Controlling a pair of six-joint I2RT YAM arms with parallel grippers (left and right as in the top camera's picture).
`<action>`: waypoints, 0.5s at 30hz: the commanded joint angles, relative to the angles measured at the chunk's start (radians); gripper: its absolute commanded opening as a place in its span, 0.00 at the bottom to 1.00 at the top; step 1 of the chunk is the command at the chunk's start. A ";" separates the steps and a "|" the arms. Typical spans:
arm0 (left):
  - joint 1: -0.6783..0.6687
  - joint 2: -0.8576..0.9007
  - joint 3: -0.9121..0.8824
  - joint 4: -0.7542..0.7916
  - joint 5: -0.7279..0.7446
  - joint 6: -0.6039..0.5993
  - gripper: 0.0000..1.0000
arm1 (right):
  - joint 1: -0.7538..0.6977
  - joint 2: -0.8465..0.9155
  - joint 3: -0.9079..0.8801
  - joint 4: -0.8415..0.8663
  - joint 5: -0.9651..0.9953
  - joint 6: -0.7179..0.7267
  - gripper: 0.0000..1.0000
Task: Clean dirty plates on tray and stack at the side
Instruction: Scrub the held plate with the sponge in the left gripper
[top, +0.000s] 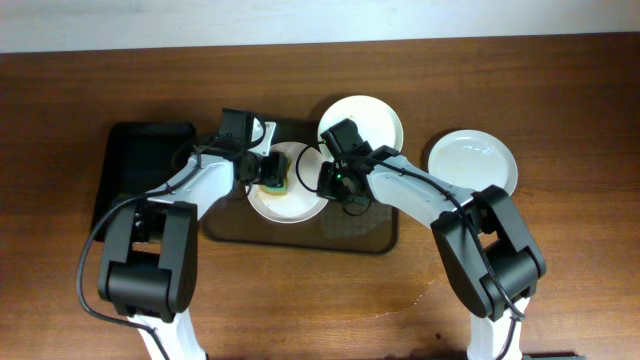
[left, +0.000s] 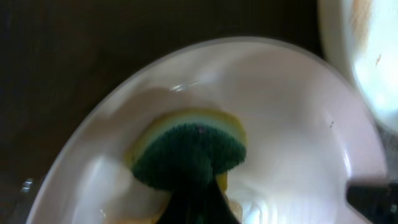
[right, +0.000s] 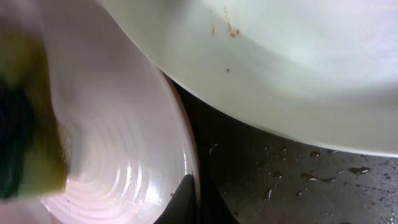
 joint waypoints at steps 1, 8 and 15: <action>-0.010 0.042 -0.019 0.057 -0.197 -0.185 0.01 | 0.006 0.017 0.010 -0.011 0.005 -0.008 0.04; -0.010 0.042 -0.019 -0.309 -0.275 -0.177 0.01 | 0.006 0.017 0.010 -0.011 0.005 -0.008 0.04; -0.010 0.042 -0.014 -0.610 -0.012 0.087 0.01 | 0.006 0.017 0.010 -0.011 0.005 -0.008 0.04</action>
